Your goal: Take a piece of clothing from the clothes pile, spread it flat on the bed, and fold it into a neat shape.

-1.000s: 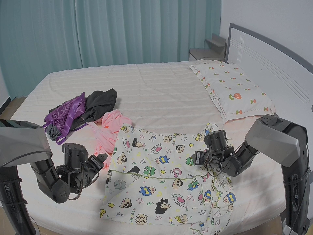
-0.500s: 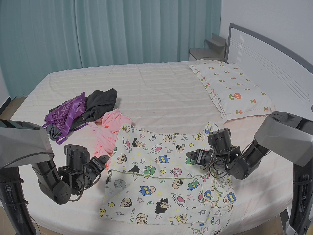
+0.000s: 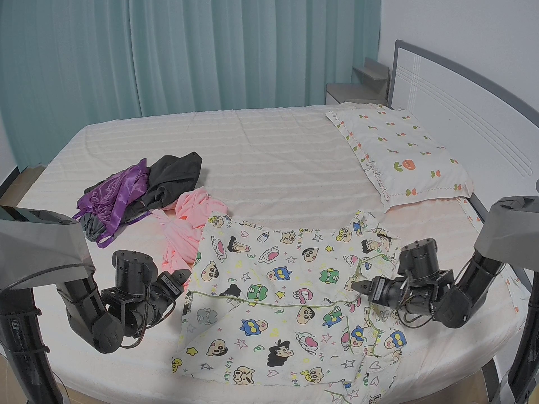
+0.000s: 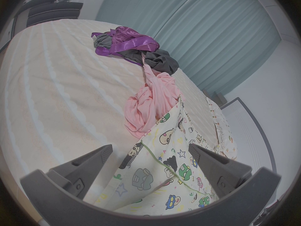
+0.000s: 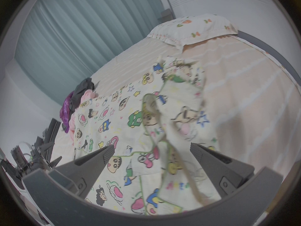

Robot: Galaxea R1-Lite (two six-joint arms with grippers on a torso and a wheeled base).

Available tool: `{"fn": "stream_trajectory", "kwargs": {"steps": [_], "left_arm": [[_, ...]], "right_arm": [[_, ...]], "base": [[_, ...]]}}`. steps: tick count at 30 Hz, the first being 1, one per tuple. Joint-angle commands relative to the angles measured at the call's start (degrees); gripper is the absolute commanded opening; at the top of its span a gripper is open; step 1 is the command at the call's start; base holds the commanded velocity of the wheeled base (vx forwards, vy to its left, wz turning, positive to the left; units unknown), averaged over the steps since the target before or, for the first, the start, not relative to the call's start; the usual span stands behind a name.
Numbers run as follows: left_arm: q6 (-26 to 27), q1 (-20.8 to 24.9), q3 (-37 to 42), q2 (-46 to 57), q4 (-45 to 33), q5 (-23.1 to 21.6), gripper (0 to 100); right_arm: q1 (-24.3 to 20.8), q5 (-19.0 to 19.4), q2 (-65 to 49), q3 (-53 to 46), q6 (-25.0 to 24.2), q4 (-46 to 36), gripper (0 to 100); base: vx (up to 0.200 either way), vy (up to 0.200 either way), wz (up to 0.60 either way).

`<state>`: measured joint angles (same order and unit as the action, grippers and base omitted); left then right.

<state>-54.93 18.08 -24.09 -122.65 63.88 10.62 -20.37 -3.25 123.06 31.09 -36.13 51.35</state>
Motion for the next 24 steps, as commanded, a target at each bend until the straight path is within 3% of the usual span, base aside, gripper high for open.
{"fn": "stream_trajectory", "kwargs": {"steps": [1,6,20,21,24], "left_arm": [[-0.2,0.9,0.4,0.0,0.1,0.0,100],[-0.2,1.7,1.3,0.0,0.1,0.0,100],[-1.2,1.7,2.3,-0.1,2.5,0.8,100],[-1.2,1.7,2.2,-0.1,2.5,1.2,100],[-1.2,1.7,2.3,-0.1,2.5,1.3,100]], "right_arm": [[7.3,1.7,0.1,-5.6,0.4,5.1,100],[11.0,3.9,4.8,-5.6,3.2,6.5,100],[10.9,5.7,12.9,-2.0,6.2,10.5,100],[10.8,5.7,13.2,-1.9,7.0,10.5,0],[10.4,5.7,13.8,-0.8,8.1,10.5,0]], "base": [[0.0,0.0,0.0],[0.0,0.0,0.0],[0.0,0.0,0.0],[0.0,0.0,0.0],[0.0,0.0,0.0]]}}
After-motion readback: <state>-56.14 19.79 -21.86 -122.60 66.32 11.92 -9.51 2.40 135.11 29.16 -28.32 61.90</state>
